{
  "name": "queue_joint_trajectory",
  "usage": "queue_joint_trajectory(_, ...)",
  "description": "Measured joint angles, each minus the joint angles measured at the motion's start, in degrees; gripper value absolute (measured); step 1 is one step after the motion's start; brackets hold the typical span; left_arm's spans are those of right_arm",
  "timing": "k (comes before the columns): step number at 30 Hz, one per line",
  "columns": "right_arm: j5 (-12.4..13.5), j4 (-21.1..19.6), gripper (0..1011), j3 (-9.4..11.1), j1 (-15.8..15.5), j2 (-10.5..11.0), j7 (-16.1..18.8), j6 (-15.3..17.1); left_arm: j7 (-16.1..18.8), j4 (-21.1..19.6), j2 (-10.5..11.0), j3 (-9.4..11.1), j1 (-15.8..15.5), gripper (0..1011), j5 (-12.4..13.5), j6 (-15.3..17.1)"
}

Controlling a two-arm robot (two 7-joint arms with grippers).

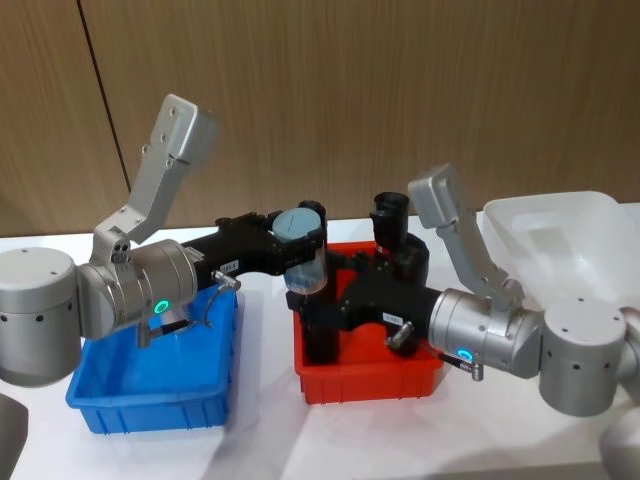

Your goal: Pick the cotton swabs from the blue box and place them into the white box.

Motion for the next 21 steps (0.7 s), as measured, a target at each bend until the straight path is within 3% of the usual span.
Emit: queue_joint_trajectory(21, -0.1, 4.4, 1002, -1.1, 2.9, -1.8, -0.7, -1.8, 0.0, 0.0, 0.0, 0.0, 0.0, 666, 0.0, 0.0)
